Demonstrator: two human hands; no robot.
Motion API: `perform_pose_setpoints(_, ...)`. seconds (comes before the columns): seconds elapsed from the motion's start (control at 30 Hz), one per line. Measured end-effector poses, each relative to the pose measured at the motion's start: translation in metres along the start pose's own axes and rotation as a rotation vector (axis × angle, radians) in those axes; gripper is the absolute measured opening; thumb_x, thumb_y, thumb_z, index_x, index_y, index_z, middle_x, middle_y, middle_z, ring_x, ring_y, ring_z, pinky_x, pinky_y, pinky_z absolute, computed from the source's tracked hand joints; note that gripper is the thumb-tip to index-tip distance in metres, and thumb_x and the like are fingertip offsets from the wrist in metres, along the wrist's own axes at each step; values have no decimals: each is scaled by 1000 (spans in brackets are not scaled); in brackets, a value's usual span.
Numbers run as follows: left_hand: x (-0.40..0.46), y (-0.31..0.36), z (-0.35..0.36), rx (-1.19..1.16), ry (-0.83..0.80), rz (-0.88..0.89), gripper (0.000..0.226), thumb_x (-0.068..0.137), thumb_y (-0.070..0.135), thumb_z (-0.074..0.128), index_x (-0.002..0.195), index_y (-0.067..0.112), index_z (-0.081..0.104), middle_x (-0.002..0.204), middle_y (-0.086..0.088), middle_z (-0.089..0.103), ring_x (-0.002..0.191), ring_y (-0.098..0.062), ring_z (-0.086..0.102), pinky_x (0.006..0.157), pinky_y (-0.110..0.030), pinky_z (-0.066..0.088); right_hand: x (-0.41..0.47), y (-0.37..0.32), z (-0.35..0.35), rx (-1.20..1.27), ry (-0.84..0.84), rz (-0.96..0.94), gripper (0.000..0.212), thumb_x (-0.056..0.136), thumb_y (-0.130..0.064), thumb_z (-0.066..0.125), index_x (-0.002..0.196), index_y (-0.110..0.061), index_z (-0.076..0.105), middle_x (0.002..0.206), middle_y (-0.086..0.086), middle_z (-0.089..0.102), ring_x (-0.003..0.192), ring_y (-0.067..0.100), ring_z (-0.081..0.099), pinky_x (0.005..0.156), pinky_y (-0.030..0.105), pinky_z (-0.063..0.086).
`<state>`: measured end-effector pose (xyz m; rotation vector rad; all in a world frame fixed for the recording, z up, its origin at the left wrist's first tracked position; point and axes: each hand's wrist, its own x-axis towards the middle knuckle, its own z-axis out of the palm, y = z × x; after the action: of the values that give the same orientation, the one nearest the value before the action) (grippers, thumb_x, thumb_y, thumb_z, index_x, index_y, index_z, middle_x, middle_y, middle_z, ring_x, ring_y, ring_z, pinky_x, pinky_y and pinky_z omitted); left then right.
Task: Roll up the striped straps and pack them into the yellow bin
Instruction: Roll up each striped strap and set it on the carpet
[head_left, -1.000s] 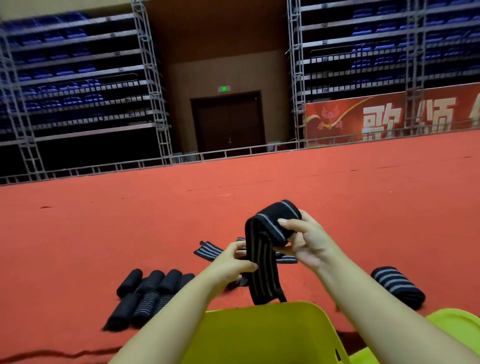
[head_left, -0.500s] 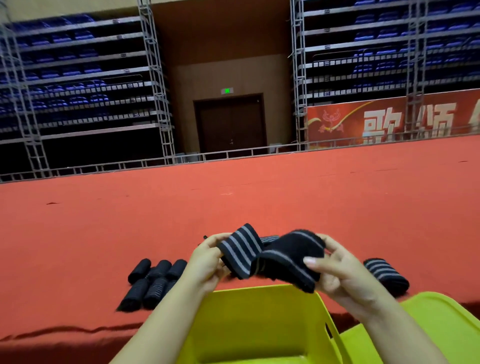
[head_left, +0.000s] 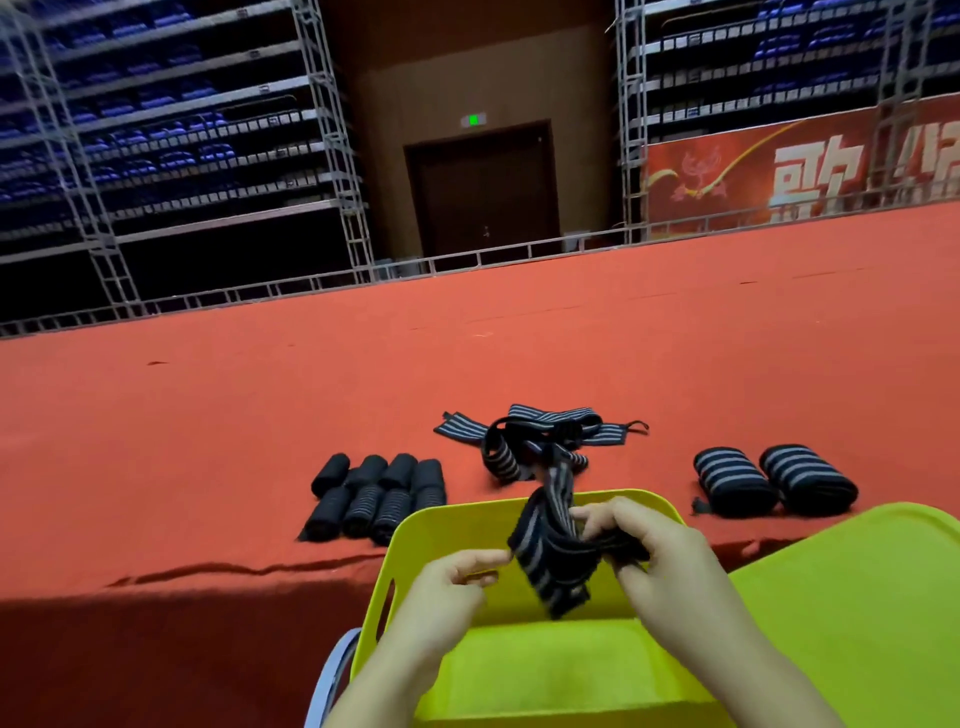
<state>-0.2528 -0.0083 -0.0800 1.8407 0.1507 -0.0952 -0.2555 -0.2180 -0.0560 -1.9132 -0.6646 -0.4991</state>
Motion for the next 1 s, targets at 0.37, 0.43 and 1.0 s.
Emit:
perform_pose_setpoints(0.37,-14,16,30,-614,65,-36,23,90,17,60,110,4,62,96,-15,74,85,-27,71,68,-38,58,-16,24,18,-289,-196,-134,58,56,3,50,88,-44,55,107,-50,51,106,-13,52,101,30,31)
perform_pose_setpoints(0.43,-17,15,32,-501,137,53,14,94,6,56,106,8,64,93,-8,76,87,-23,73,69,-32,58,-20,19,9,-110,-370,15,47,74,-11,58,96,-53,57,119,-43,51,117,-17,45,105,17,30)
perform_pose_setpoints(1.0,-22,10,36,379,289,438,16,82,17,68,87,31,61,82,20,66,76,-2,61,71,-24,49,8,-17,14,292,40,294,21,80,-3,71,75,-23,72,77,-8,71,72,3,64,67,14,47)
